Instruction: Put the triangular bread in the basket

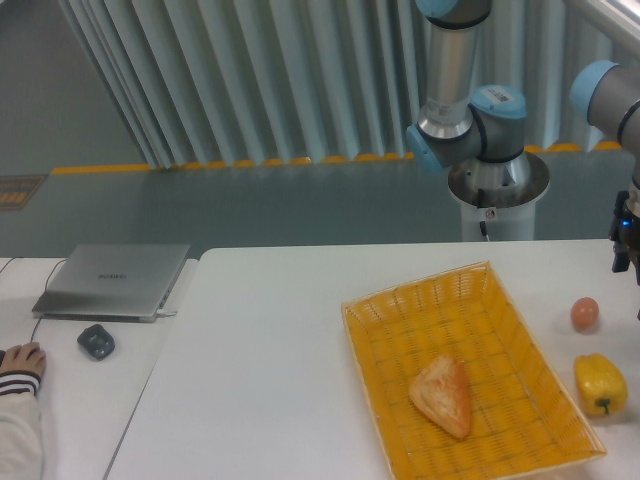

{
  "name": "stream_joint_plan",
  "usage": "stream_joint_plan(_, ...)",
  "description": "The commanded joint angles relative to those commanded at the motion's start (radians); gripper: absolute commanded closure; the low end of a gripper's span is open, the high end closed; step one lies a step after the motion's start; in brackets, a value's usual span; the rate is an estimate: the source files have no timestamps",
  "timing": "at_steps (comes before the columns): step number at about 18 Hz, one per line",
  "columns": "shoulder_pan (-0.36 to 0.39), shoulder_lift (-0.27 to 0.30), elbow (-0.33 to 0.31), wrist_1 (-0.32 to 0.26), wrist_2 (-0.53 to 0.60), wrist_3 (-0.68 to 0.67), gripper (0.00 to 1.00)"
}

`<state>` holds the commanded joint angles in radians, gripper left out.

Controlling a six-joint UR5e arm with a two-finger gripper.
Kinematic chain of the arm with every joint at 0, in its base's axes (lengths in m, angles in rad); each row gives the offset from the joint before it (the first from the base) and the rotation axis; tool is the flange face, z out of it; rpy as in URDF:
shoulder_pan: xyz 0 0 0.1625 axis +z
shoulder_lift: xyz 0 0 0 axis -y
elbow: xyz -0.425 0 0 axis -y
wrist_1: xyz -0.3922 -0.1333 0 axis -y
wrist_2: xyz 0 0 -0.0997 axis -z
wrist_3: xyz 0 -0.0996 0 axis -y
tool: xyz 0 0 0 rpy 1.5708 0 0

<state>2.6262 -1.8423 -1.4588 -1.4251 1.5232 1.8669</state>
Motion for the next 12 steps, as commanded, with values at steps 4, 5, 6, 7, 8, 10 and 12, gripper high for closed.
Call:
stream_joint_plan(4, 0.002, -0.003, 0.000, 0.026, 0.006, -0.002, 0.00)
stream_joint_plan(5, 0.002, -0.006, 0.000, 0.034, 0.008, -0.002, 0.00)
stream_joint_plan(6, 0.002, -0.008, 0.000, 0.034, 0.008, -0.003, 0.00)
stream_joint_plan(7, 0.002, -0.008, 0.000, 0.035, 0.009, -0.002, 0.00)
stream_joint_plan(8, 0.003, -0.008, 0.000, 0.035, 0.011, -0.002, 0.00)
stream_joint_plan(10, 0.005, -0.009, 0.000, 0.035, 0.011, -0.002, 0.00)
stream_joint_plan(12, 0.006, -0.009, 0.000, 0.035, 0.011, -0.003, 0.00)
